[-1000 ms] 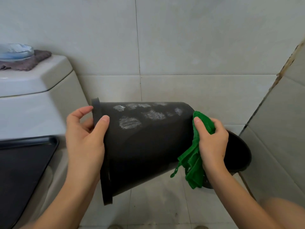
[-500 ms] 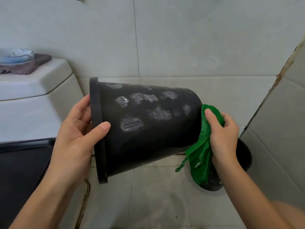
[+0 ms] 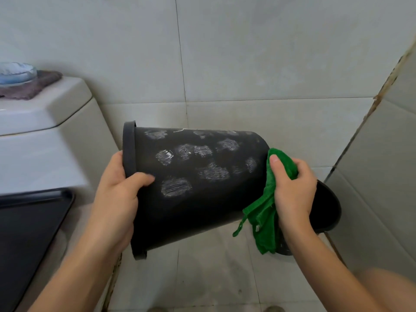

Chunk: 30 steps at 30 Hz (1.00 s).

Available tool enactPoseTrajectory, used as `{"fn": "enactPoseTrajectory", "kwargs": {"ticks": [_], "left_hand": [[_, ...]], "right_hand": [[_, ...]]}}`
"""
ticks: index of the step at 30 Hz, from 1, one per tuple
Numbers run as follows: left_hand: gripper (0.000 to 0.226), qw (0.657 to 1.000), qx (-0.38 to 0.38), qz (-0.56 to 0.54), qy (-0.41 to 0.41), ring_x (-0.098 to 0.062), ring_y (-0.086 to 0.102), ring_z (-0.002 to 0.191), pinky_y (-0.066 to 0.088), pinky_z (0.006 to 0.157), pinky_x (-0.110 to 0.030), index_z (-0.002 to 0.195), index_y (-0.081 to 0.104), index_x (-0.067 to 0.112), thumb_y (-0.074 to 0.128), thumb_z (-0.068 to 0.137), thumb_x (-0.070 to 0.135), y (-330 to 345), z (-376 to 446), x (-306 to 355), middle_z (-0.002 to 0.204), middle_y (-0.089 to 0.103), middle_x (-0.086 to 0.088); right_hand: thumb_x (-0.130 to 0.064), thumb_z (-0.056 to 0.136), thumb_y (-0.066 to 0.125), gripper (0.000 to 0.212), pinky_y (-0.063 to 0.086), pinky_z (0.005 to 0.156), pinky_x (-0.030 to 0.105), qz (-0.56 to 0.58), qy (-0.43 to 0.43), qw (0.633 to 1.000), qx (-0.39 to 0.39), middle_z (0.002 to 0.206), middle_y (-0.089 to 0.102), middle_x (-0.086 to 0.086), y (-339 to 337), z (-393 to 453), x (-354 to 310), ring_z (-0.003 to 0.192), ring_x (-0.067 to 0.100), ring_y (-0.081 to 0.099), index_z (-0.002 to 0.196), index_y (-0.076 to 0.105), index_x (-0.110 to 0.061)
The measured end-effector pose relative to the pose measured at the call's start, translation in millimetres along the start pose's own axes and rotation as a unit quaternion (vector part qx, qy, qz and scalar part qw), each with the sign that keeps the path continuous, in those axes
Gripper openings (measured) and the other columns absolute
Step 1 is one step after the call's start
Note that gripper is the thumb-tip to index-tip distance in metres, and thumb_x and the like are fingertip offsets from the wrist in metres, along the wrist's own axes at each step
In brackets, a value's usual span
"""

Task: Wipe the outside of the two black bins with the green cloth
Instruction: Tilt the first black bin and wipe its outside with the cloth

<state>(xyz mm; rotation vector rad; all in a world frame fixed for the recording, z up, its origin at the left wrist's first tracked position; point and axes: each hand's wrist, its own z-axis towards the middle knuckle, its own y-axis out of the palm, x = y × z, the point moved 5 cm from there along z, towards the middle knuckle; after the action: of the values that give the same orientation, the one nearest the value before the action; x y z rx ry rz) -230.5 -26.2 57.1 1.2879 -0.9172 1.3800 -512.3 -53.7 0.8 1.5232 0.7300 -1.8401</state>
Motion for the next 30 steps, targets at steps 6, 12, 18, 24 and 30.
{"fn": "enactPoseTrajectory", "kwargs": {"ticks": [6, 12, 18, 24, 30], "left_hand": [[0.065, 0.994, 0.005, 0.086, 0.073, 0.032, 0.052, 0.087, 0.039, 0.070, 0.006, 0.151, 0.026, 0.027, 0.050, 0.097, 0.000, 9.0, -5.6, 16.5, 0.086, 0.052, 0.055], [0.072, 0.983, 0.027, 0.113, 0.142, 0.026, 0.050, 0.106, 0.042, 0.086, 0.000, 0.144, 0.031, 0.037, 0.052, 0.093, -0.008, -3.3, -7.1, 21.6, 0.104, 0.053, 0.052], [0.079, 0.977, 0.005, 0.094, 0.190, 0.014, 0.046, 0.124, 0.039, 0.103, -0.011, 0.142, 0.030, 0.038, 0.051, 0.089, -0.017, -0.6, -17.7, 20.6, 0.125, 0.049, 0.047], [0.079, 0.979, 0.001, 0.069, 0.192, 0.016, 0.050, 0.119, 0.044, 0.099, -0.013, 0.141, 0.031, 0.038, 0.049, 0.089, -0.018, -1.6, -23.6, 20.7, 0.118, 0.052, 0.049], [0.079, 0.981, -0.001, 0.045, 0.186, 0.010, 0.052, 0.122, 0.043, 0.104, -0.024, 0.145, 0.032, 0.036, 0.048, 0.090, -0.017, -0.7, -24.0, 17.0, 0.124, 0.054, 0.042]], "right_hand": [[-0.040, 0.085, 0.069, 0.014, 0.056, 0.079, 0.044, -0.009, -0.030, 0.999, 0.004, 0.086, 0.065, -0.009, -3.0, -5.1, -2.6, 0.080, 0.010, 0.065, 0.089, 0.057, -0.036], [-0.032, 0.087, 0.070, 0.010, 0.054, 0.083, 0.033, -0.052, -0.125, 0.990, -0.028, 0.088, 0.068, -0.015, -2.6, -10.7, -18.1, 0.083, -0.001, 0.063, 0.096, 0.067, -0.033], [-0.027, 0.086, 0.069, 0.024, 0.048, 0.095, 0.025, -0.144, -0.323, 0.935, -0.017, 0.110, 0.069, -0.003, 2.2, -14.5, -31.3, 0.103, 0.012, 0.063, 0.105, 0.073, -0.012], [-0.021, 0.089, 0.068, 0.021, 0.047, 0.093, 0.023, -0.162, -0.448, 0.879, -0.030, 0.106, 0.070, 0.003, 6.8, -32.1, -36.1, 0.097, 0.019, 0.065, 0.102, 0.073, -0.006], [-0.020, 0.087, 0.068, 0.022, 0.040, 0.096, 0.017, -0.131, -0.388, 0.912, -0.001, 0.107, 0.070, 0.003, 4.7, -27.4, -33.1, 0.100, 0.019, 0.064, 0.103, 0.073, -0.006]]}}
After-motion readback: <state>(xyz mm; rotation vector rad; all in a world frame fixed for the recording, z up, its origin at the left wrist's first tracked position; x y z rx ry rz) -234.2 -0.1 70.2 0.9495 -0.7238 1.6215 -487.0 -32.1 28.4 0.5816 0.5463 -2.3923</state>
